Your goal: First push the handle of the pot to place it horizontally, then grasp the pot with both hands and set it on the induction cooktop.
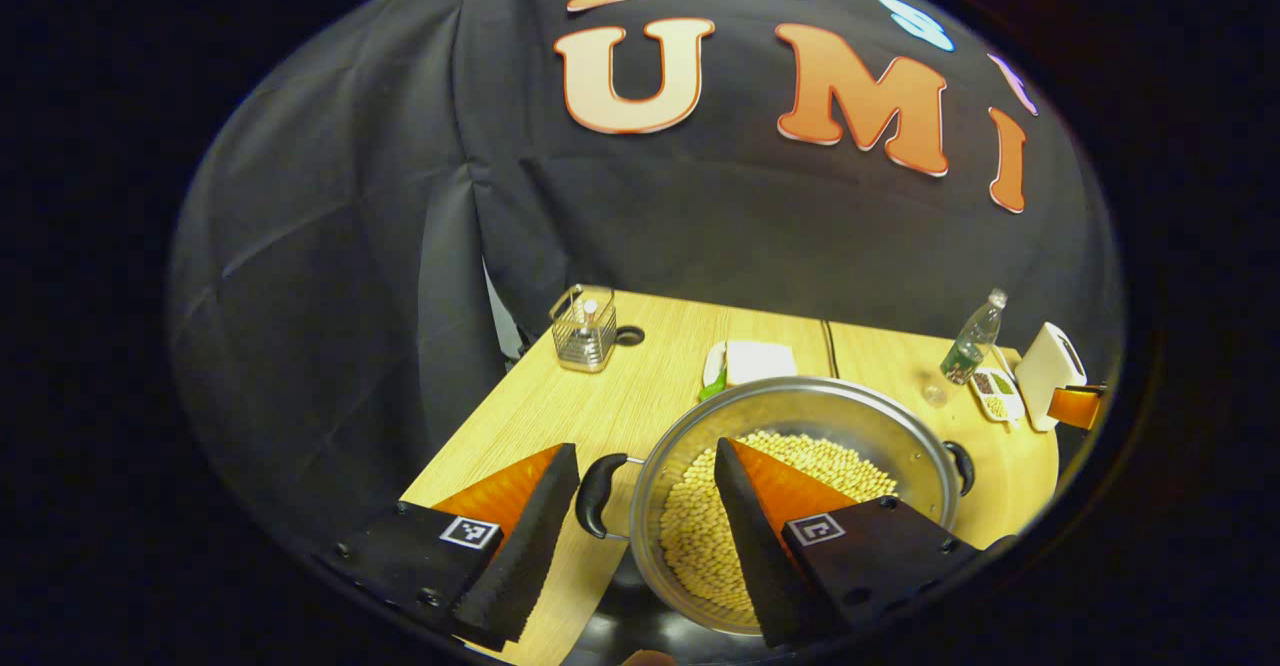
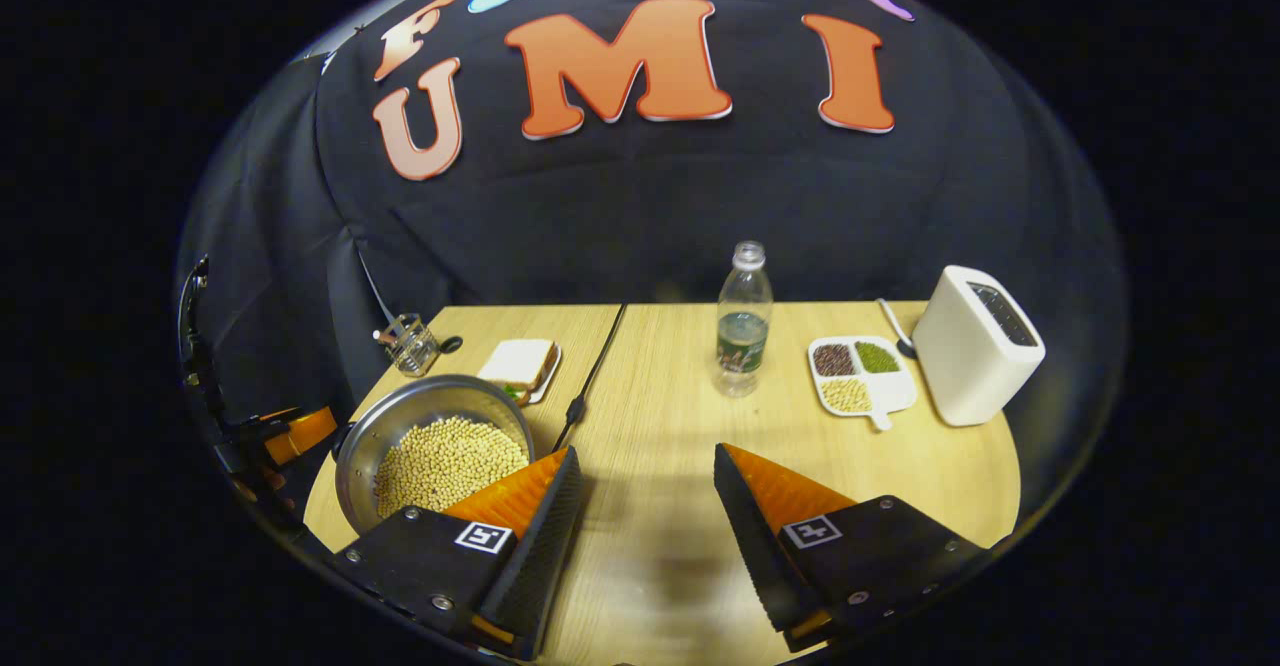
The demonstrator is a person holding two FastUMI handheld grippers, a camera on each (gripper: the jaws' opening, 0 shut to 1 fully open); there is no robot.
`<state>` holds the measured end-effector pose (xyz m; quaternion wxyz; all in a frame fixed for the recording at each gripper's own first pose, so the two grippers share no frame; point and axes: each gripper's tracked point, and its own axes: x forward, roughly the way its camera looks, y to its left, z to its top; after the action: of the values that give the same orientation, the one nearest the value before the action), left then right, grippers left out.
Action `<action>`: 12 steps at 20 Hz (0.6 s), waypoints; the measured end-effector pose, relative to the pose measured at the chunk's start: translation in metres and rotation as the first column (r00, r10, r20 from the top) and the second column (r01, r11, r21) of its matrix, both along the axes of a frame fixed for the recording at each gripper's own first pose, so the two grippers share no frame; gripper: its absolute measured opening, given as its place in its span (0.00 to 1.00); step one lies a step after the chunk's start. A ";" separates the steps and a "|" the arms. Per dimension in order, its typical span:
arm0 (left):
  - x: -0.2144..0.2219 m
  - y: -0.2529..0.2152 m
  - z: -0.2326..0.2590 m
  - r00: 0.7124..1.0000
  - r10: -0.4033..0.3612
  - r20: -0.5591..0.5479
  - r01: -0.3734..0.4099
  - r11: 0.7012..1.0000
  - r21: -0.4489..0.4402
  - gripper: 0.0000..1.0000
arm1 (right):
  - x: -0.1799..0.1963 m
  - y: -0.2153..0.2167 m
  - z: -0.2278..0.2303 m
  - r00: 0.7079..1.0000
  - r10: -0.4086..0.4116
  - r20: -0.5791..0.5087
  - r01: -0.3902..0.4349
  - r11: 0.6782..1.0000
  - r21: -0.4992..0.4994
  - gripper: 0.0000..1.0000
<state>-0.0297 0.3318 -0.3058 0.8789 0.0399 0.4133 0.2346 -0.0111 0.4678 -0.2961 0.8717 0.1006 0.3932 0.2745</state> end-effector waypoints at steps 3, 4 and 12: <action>0.023 -0.032 0.041 0.994 -0.018 0.108 0.016 1.000 0.014 0.89 | 0.024 -0.051 0.041 0.991 -0.042 0.128 0.039 0.999 0.023 0.86; 0.031 -0.041 0.057 0.989 -0.031 0.144 0.028 0.999 0.024 0.89 | 0.033 -0.069 0.056 0.984 -0.059 0.171 0.054 0.998 0.030 0.87; 0.078 -0.081 0.238 0.891 -0.155 0.426 0.090 0.981 0.169 0.94 | 0.067 -0.193 0.179 0.884 -0.179 0.433 0.134 0.982 0.132 0.93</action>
<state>0.0485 0.2511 -0.0676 0.9570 0.0759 0.1838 0.2110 0.0559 0.2750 -0.1167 0.9515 0.1097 0.1613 0.2378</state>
